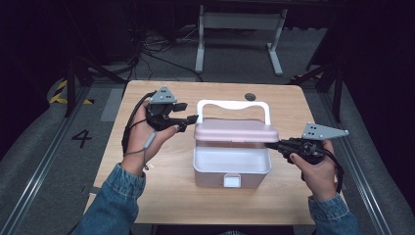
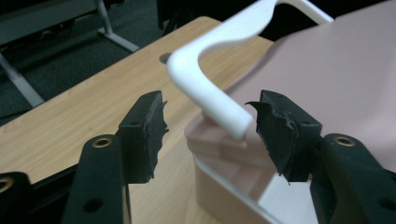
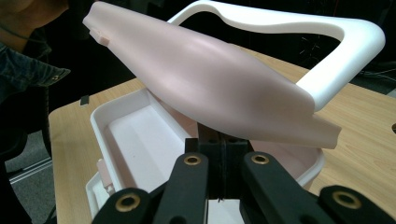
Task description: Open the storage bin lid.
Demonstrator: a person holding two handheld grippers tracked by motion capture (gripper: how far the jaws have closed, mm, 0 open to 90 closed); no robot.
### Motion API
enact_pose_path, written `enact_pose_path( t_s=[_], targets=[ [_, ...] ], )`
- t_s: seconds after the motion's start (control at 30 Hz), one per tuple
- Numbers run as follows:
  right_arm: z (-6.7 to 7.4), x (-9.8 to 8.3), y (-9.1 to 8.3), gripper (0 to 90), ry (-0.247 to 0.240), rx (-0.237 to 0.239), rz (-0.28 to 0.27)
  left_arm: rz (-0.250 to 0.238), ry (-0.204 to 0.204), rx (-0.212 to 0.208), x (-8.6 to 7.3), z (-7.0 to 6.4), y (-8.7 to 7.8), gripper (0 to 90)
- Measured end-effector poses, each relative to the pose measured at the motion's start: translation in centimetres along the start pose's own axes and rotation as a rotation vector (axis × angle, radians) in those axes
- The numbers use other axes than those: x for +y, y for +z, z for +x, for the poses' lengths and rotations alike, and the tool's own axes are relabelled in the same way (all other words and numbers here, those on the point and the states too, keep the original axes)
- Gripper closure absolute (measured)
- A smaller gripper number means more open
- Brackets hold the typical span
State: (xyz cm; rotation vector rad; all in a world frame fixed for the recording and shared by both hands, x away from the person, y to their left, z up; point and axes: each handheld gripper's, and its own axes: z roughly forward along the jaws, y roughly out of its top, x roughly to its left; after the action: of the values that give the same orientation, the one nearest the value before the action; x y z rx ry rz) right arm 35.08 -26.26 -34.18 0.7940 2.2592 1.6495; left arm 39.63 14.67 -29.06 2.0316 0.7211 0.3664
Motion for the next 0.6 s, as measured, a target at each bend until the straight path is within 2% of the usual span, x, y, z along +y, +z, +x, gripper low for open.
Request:
enact_pose_path(
  t_s=[0.17, 0.23, 0.43, 0.6],
  targets=[
    [0.0, 0.0, 0.0, 90.0, 0.008, 0.002, 0.0, 0.025, 0.005, 0.023, -1.4, -0.5, -1.2, 41.3],
    [0.1, 0.1, 0.1, 90.0, 0.012, 0.006, -0.001, 0.026, 0.022, 0.037, -2.4, -1.0, -1.7, 40.9],
    [0.1, 0.0, 0.2, 90.0, 0.032, 0.016, -0.006, 0.022, 0.051, 0.037, -3.8, -2.4, -1.5, 37.1],
    [0.2, 0.1, 0.2, 90.0, 0.038, 0.015, -0.011, 0.007, 0.075, 0.033, -4.1, -3.6, -0.7, 35.3]
  ],
)
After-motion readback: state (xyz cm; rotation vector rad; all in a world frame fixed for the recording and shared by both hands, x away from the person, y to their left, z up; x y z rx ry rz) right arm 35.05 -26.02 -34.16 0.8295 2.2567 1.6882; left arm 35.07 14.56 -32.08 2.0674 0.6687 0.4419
